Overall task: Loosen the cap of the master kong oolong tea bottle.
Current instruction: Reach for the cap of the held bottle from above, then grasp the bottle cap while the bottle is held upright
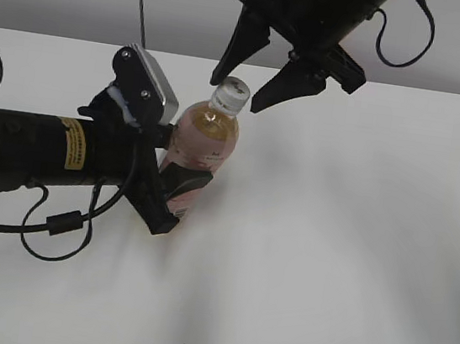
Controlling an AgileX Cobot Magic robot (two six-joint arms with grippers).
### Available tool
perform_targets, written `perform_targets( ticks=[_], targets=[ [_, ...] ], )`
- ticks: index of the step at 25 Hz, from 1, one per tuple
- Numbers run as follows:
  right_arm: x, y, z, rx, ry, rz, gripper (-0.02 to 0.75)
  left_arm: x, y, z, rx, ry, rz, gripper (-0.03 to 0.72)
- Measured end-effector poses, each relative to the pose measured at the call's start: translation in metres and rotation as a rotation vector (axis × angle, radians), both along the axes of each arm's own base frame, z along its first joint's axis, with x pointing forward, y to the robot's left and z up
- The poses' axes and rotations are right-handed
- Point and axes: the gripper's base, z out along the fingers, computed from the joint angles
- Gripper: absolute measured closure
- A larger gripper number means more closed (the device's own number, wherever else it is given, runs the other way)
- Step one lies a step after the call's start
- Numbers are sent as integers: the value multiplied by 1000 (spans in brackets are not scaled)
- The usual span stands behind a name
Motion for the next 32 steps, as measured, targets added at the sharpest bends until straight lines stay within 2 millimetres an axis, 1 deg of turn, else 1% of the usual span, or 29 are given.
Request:
perform_targets(
  ticks=[4,8,12,16,18,21,25,32],
  targets=[
    [0,1,-1,5,5,0,370,0,0,0,0,0,0,299],
    [1,1,-2,7,-2,10,456,0,0,0,0,0,0,299],
    [1,2,-2,6,-22,40,456,0,0,0,1,0,0,299],
    [1,2,-2,3,-81,122,456,0,0,0,1,0,0,299],
    [0,2,-2,0,-125,186,456,0,0,0,1,0,0,299],
    [0,2,-2,-5,-218,325,456,0,0,0,3,-2,-2,299],
    [-1,2,-3,-12,-371,545,456,0,0,0,7,-4,-7,299],
    [-1,2,-3,-21,-692,987,457,0,0,-1,10,-3,-8,299]
  ],
)
